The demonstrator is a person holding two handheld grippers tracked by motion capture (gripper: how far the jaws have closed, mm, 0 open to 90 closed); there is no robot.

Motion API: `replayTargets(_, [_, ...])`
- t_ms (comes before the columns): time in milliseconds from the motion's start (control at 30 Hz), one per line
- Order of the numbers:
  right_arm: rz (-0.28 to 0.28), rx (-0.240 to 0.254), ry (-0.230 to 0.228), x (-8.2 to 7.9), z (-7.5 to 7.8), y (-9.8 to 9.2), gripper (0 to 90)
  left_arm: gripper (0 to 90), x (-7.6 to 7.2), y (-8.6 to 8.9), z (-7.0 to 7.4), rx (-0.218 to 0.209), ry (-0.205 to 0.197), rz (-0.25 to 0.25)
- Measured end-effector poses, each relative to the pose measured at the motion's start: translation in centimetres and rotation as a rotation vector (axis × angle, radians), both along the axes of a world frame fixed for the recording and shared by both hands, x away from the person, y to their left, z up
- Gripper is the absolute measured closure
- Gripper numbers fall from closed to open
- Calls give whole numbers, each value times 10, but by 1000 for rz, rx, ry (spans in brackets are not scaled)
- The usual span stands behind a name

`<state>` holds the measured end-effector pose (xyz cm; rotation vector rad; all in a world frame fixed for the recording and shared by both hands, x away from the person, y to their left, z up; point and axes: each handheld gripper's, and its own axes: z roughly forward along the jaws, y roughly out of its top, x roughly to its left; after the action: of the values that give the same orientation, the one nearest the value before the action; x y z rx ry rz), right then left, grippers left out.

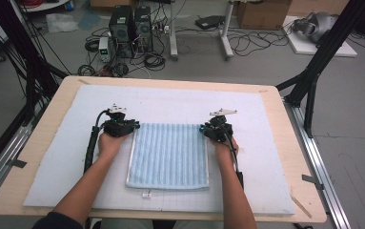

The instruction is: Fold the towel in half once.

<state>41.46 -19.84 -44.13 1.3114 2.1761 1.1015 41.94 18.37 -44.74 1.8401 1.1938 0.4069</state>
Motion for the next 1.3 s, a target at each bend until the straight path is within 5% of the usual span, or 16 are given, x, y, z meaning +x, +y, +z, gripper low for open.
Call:
replayTargets(200, [26, 38, -51, -20, 17, -11, 429, 596, -22, 15, 6, -52, -180, -181])
replayTargets(267, [31, 52, -74, -29, 23, -16, 389, 548, -30, 18, 10, -105, -208, -204])
replayTargets(400, [54, 68, -97, -50, 29, -28, 333, 431, -40, 24, 15, -109, -192, -180])
replayTargets(633, [6, 94, -129, -79, 28, -55, 165, 215, -49, 30, 11, -130, -205, -122])
replayTargets(933, [-25, 82, -146, -81, 23, -72, 118, 208, -60, 34, 17, -179, -274, -120])
replayTargets(1300, [2, 43, -135, -79, 20, -64, 118, 206, -59, 36, 14, -187, -252, -94])
